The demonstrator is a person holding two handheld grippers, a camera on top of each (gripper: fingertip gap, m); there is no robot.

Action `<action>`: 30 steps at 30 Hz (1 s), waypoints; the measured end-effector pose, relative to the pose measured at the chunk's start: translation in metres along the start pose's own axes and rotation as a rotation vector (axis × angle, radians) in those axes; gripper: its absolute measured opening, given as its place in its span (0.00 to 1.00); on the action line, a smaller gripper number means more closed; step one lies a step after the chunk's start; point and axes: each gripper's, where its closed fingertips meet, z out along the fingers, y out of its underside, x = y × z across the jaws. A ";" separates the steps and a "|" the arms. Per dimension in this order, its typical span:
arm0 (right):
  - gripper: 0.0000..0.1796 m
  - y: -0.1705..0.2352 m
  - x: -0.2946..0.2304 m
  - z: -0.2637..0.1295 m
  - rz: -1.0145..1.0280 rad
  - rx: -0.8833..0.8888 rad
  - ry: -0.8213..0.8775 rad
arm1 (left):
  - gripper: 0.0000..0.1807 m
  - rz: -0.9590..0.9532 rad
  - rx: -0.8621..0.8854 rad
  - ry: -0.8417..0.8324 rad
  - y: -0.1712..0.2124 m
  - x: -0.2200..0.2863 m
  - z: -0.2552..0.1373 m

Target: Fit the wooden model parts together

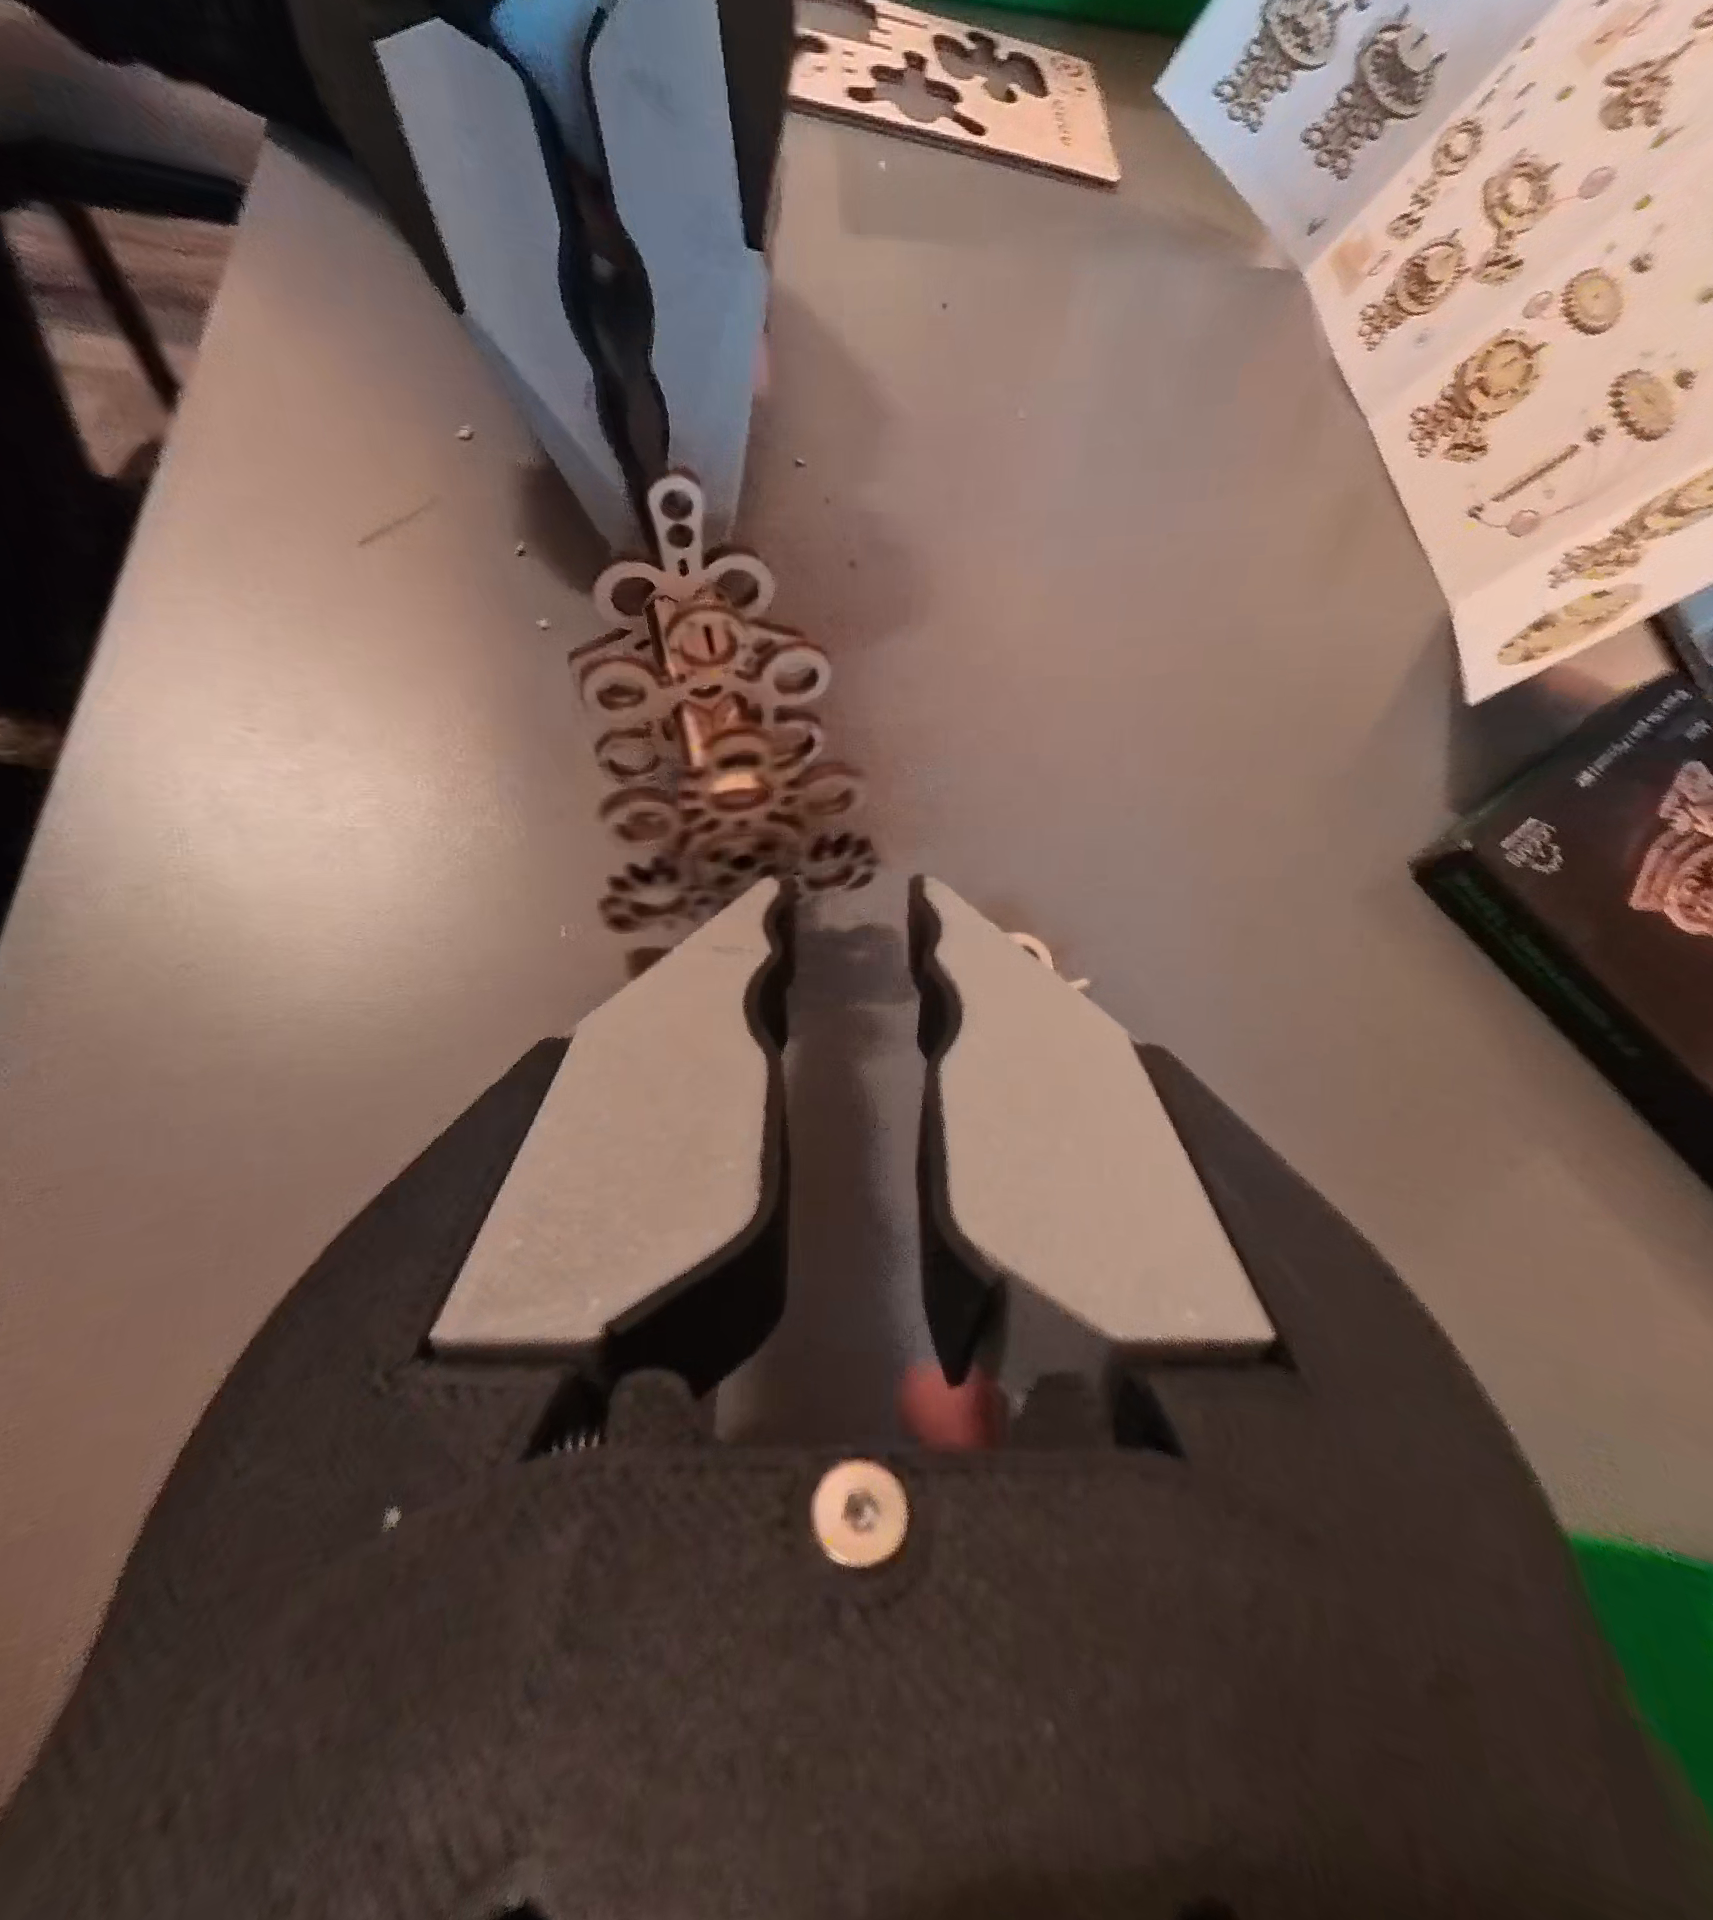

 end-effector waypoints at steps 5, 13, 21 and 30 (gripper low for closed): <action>0.08 -0.001 -0.005 0.001 -0.014 0.011 -0.095 | 0.04 -0.025 -0.045 0.010 0.010 -0.006 0.002; 0.07 -0.003 -0.013 -0.010 -0.044 0.050 -0.063 | 0.09 -0.036 0.053 0.059 -0.001 -0.005 -0.006; 0.09 -0.016 -0.005 -0.011 0.083 0.125 -0.080 | 0.04 -0.086 0.173 0.069 -0.014 -0.015 -0.016; 0.12 -0.026 0.000 -0.015 0.092 0.198 -0.044 | 0.11 -0.133 0.289 -0.016 -0.016 -0.037 -0.035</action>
